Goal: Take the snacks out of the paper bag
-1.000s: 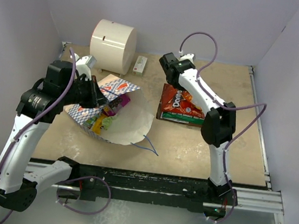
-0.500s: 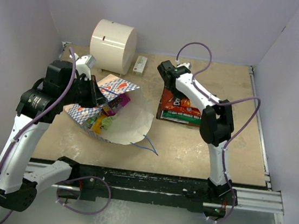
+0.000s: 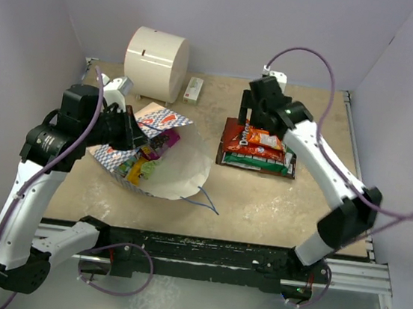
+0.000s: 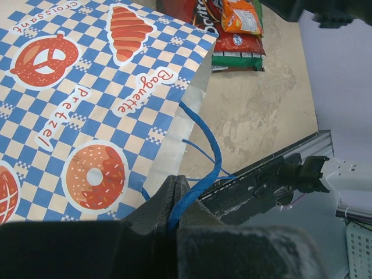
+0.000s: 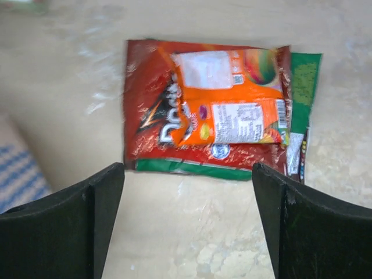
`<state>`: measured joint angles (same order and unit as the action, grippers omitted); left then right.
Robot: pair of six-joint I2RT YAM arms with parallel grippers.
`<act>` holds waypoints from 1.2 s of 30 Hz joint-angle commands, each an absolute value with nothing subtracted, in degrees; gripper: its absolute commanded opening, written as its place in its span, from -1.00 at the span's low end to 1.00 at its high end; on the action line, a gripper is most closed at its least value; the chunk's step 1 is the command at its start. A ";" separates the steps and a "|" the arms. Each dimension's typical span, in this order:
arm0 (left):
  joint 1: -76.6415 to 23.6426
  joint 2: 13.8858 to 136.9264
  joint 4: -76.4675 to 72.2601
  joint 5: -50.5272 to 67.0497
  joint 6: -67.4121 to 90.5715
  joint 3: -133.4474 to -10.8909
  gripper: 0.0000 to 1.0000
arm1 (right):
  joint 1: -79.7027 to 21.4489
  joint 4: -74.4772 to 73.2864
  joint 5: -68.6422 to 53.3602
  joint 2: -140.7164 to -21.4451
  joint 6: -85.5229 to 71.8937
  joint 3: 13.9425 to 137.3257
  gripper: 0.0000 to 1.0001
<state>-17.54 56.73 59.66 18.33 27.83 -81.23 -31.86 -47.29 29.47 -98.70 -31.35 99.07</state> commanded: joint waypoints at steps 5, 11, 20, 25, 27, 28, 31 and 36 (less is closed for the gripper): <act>-17.70 54.84 58.91 21.47 27.10 -80.74 -1.00 | -41.76 -18.45 5.53 -71.23 -9.80 69.88 0.88; -17.70 54.40 58.23 21.87 28.66 -79.22 -1.00 | -58.83 4.90 -3.26 -64.03 1.71 54.75 0.92; -17.73 53.61 57.65 25.68 29.57 -79.54 -1.00 | -65.70 31.92 0.12 -81.94 25.07 53.06 0.99; -17.73 51.18 56.24 28.58 30.12 -77.05 -1.00 | -62.65 38.70 -10.38 -90.32 37.31 52.22 0.99; -17.75 50.28 55.77 29.99 30.43 -76.09 -1.00 | -61.47 42.68 -13.35 -93.43 39.45 50.70 0.95; -17.75 49.81 55.50 30.60 30.60 -75.79 -1.00 | -60.91 43.94 -14.52 -94.78 40.10 50.56 0.92; -17.68 49.11 55.11 31.85 31.38 -74.94 -1.00 | -59.52 48.65 -15.88 -97.37 40.58 49.96 0.80; -17.74 48.68 54.54 32.12 33.11 -73.93 -1.00 | -57.66 57.65 -15.36 -99.68 40.99 48.20 0.62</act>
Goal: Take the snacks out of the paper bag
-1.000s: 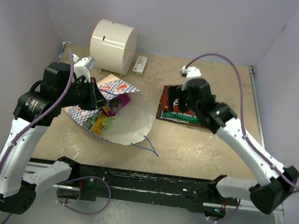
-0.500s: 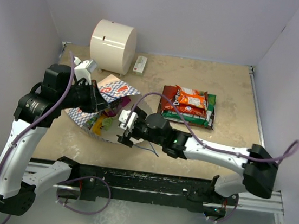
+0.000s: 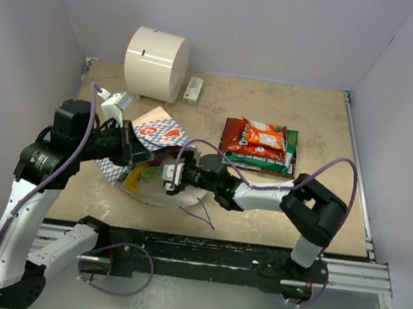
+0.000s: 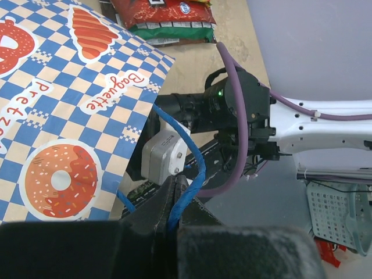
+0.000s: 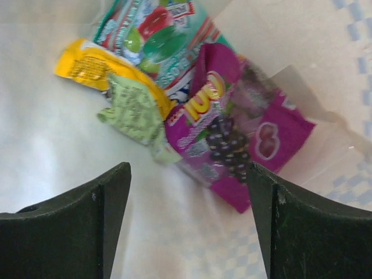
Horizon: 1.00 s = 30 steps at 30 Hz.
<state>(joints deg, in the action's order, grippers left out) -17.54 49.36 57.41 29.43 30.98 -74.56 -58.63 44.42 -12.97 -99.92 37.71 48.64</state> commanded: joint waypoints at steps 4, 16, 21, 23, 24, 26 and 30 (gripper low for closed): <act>-17.73 49.10 55.93 31.86 32.76 -74.27 -1.00 | -56.95 57.31 -13.89 -102.40 49.74 49.19 0.55; -17.72 48.98 57.83 32.04 32.87 -74.67 -1.00 | -52.82 41.85 -19.08 -111.95 71.22 61.65 0.90; -17.69 49.32 57.79 32.71 32.43 -75.03 -1.00 | -52.82 41.06 -18.10 -116.47 72.25 66.77 0.99; -17.71 49.82 57.54 33.48 32.34 -75.20 -1.00 | -52.82 39.38 -18.94 -117.95 72.85 68.91 1.00; -17.69 49.93 57.42 33.67 32.34 -75.23 -1.00 | -52.82 37.75 -19.99 -118.49 73.46 70.05 0.98; -17.73 50.21 57.24 33.73 32.27 -75.42 -1.00 | -52.82 35.90 -20.74 -119.48 75.71 71.56 0.93; -17.75 50.64 57.13 33.40 32.49 -75.48 -1.00 | -53.00 36.74 -21.66 -121.48 75.85 72.64 0.73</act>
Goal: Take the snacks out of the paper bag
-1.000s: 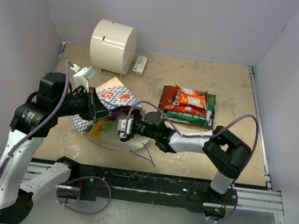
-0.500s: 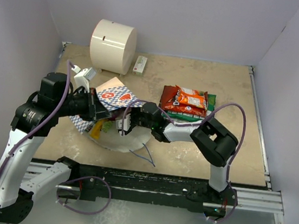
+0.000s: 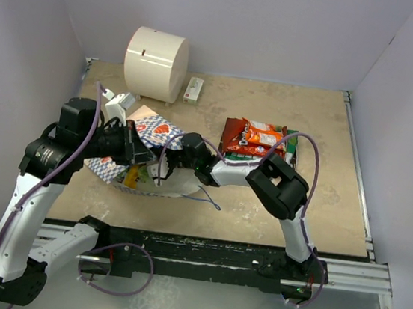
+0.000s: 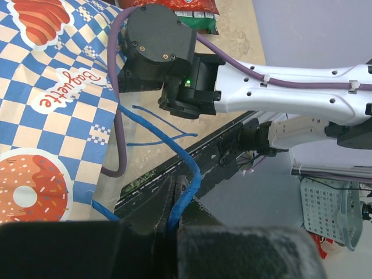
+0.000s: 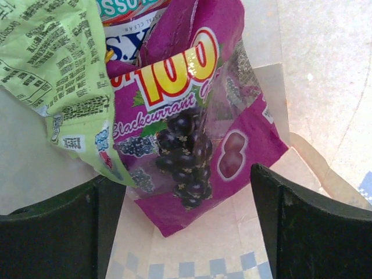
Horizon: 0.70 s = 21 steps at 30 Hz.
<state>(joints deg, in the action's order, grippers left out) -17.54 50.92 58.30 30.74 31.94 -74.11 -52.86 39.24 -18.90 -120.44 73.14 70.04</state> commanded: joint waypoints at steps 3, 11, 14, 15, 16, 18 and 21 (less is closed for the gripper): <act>-17.73 50.56 57.17 33.03 32.95 -75.25 -1.00 | -52.97 34.14 -23.35 -122.09 75.27 73.29 0.51; -17.67 51.09 57.25 31.27 34.49 -74.80 -1.00 | -55.65 30.65 -22.00 -121.49 78.10 74.11 0.90; -17.70 51.70 55.57 32.61 35.26 -75.04 -1.00 | -56.37 29.47 -21.37 -123.09 77.25 76.33 0.91; -17.68 51.91 54.98 33.00 35.60 -75.08 -1.00 | -56.34 29.96 -21.06 -124.28 77.29 77.03 0.89; -17.71 51.99 54.37 33.55 35.79 -75.19 -1.00 | -56.36 30.34 -21.42 -125.09 77.15 77.51 0.87; -17.75 52.06 53.69 34.33 36.22 -75.24 -1.00 | -56.29 31.18 -21.35 -126.90 76.57 78.88 0.79; -17.67 51.63 53.65 34.30 36.69 -75.41 -1.00 | -56.34 36.10 -20.22 -128.66 73.12 79.46 0.57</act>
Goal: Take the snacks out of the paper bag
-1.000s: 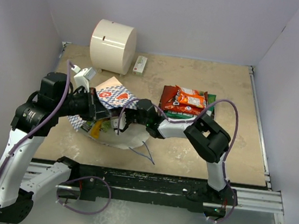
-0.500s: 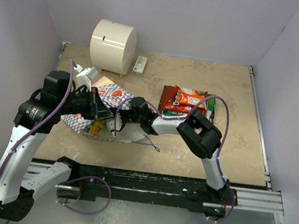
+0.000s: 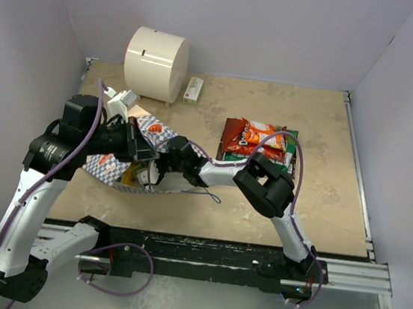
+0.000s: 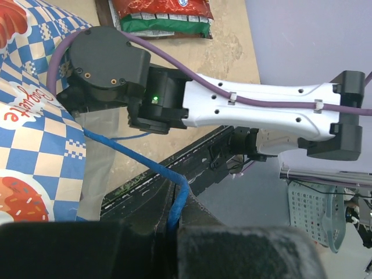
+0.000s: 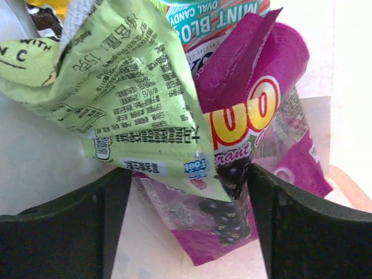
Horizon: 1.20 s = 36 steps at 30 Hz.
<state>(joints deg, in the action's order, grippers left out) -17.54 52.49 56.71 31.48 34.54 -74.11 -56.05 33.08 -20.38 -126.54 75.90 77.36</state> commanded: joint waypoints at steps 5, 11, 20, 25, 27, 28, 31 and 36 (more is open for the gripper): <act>-17.69 50.23 55.71 32.08 37.28 -75.24 -1.00 | -56.36 40.24 -18.61 -128.76 71.01 79.26 -0.21; -17.74 48.97 59.40 28.01 37.69 -74.97 -1.00 | -56.36 42.93 -17.42 -125.16 67.70 76.58 -0.74; -17.67 48.80 63.76 19.84 38.31 -75.64 -1.00 | -56.43 43.77 -18.15 -113.81 58.18 69.19 -1.00; -17.71 49.45 63.64 17.83 37.60 -77.55 -1.00 | -56.43 39.09 -21.51 -107.89 54.86 65.84 -1.00; -17.75 49.75 63.40 16.71 37.53 -78.17 -1.00 | -56.43 37.06 -22.23 -105.75 53.56 64.52 -1.00; -17.74 49.89 63.14 16.25 37.53 -78.39 -1.00 | -56.40 35.73 -22.83 -104.63 53.12 64.05 -1.00; -17.68 50.99 62.34 14.54 37.37 -79.71 -1.00 | -56.50 30.99 -25.69 -100.98 52.43 63.26 -1.00; -17.75 53.75 61.30 12.87 36.83 -82.12 -1.00 | -56.86 25.95 -28.42 -95.08 49.44 62.11 -1.00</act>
